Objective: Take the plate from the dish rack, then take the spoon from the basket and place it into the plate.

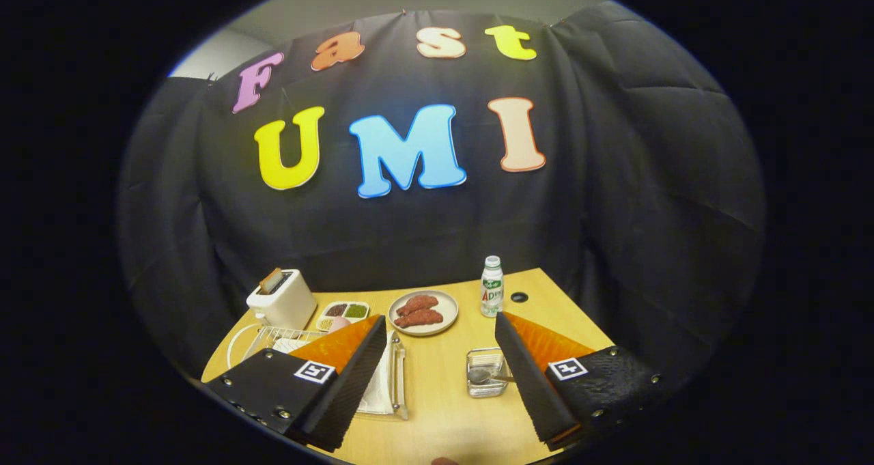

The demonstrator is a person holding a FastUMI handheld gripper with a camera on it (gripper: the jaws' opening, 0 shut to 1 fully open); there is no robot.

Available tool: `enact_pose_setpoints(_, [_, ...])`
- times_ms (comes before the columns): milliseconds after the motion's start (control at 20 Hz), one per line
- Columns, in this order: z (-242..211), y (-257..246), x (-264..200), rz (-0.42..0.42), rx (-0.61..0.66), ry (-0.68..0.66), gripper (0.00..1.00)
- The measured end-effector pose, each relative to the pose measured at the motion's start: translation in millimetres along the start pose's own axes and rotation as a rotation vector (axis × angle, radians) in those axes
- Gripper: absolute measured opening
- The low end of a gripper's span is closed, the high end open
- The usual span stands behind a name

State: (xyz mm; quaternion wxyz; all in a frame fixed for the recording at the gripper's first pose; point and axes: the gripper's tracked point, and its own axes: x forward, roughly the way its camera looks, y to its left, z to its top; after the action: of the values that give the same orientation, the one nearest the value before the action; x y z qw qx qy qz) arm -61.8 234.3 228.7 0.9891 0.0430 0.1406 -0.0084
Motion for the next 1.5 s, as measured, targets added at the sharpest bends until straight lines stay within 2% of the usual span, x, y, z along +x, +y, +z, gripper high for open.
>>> enact_pose_setpoints(400, [-49.5, 100.6, 42.2, 0.057, -0.054, 0.292, 0.97])
enact_pose_setpoints(450, [-51.6, 109.6, 47.7, 0.059, -0.042, 0.311, 0.88])
enact_pose_setpoints(550, [-57.4, 122.0, 58.2, 0.053, -0.044, 0.359, 0.87])
enact_pose_setpoints(1100, [-99.5, 131.0, 123.4, -0.142, -0.106, 0.542, 0.87])
enact_pose_setpoints(1250, [-108.2, 127.4, 130.9, -0.174, -0.119, 0.57, 0.8])
enact_pose_setpoints(1500, [-116.8, 121.7, 138.8, -0.214, -0.126, 0.59, 0.8])
